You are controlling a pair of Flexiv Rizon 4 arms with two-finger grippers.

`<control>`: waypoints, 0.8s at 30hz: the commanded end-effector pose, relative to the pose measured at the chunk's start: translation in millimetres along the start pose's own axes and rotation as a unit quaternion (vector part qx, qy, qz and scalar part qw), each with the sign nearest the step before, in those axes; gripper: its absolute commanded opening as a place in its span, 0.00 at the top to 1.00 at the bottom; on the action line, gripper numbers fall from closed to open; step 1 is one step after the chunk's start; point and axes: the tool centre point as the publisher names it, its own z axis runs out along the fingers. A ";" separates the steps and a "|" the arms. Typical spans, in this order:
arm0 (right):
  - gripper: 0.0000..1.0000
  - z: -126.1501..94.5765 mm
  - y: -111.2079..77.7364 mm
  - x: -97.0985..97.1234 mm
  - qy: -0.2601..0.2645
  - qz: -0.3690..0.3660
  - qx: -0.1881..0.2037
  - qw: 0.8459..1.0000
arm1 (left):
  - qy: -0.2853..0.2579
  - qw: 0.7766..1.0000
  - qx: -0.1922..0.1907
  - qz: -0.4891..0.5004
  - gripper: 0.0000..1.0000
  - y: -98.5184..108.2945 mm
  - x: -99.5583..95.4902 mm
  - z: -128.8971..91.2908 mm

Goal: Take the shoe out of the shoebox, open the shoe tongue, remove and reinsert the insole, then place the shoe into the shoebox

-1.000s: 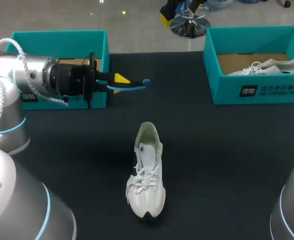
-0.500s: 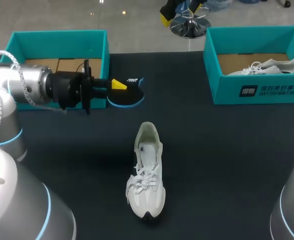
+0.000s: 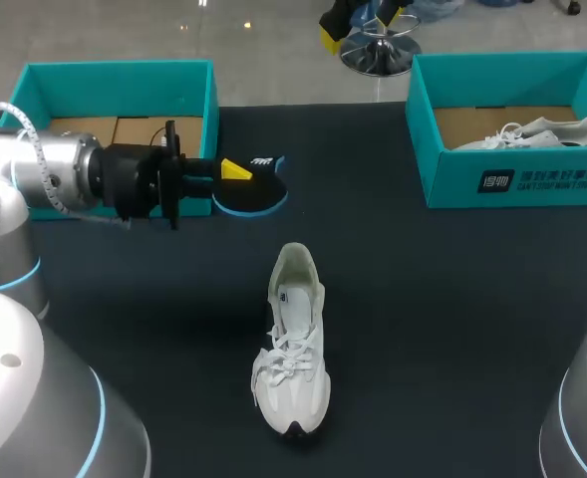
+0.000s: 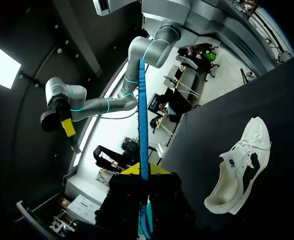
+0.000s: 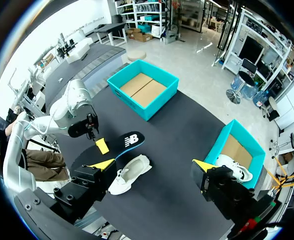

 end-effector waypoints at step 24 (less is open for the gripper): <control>0.00 0.5 0.6 -0.3 0.000 0.001 0.001 1.000 | 0.039 0.934 -0.003 0.355 1.00 17.9 -28.5 -16.2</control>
